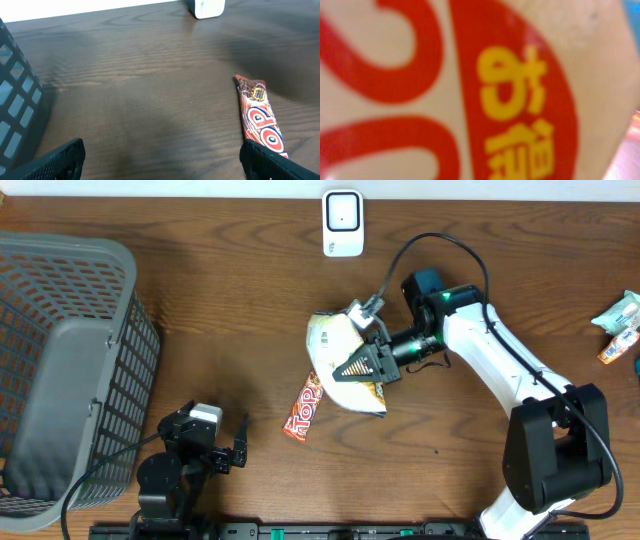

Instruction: Scan the item barcode

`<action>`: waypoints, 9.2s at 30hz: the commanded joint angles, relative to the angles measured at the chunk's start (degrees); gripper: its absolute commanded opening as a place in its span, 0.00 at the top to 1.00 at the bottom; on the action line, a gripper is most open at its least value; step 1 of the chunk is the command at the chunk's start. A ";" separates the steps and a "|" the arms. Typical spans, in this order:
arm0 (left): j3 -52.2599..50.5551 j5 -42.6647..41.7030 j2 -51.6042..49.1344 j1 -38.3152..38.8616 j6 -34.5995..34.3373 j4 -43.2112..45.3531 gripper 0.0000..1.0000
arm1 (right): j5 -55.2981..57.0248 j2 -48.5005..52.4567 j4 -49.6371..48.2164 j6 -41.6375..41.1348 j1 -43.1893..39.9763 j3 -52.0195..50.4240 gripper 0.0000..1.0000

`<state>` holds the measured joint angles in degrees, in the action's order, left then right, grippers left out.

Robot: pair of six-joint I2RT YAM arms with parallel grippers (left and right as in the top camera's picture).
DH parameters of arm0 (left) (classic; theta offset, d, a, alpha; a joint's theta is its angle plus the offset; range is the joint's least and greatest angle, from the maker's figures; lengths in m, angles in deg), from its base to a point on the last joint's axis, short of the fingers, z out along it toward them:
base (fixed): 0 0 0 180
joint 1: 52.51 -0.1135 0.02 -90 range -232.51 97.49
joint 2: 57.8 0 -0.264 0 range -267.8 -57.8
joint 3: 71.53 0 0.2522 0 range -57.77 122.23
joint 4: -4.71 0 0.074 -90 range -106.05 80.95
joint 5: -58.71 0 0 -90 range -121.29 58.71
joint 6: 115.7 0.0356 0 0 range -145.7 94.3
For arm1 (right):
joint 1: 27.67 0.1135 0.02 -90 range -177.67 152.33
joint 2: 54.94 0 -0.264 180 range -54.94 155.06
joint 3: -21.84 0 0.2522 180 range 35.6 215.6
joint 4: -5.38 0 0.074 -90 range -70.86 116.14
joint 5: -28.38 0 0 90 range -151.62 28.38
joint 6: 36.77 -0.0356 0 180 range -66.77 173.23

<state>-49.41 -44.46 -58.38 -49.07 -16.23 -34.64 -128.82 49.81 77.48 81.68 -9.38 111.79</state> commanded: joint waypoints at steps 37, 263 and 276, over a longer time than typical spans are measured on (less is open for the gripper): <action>-0.74 0.17 0.31 0.13 0.81 -1.18 0.02 | 98.86 36.48 -23.65 8.22 4.24 54.93 0.99; -0.74 0.20 0.31 0.13 0.81 -1.18 0.01 | 37.53 32.72 26.01 -7.96 6.21 39.52 0.05; -0.74 0.17 0.31 0.13 0.81 -1.18 0.02 | 41.99 24.30 35.69 -12.15 11.47 53.59 0.01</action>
<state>-49.41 -44.46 -58.38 -49.07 -16.23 -34.64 -90.48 81.53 111.54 72.59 -0.20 162.47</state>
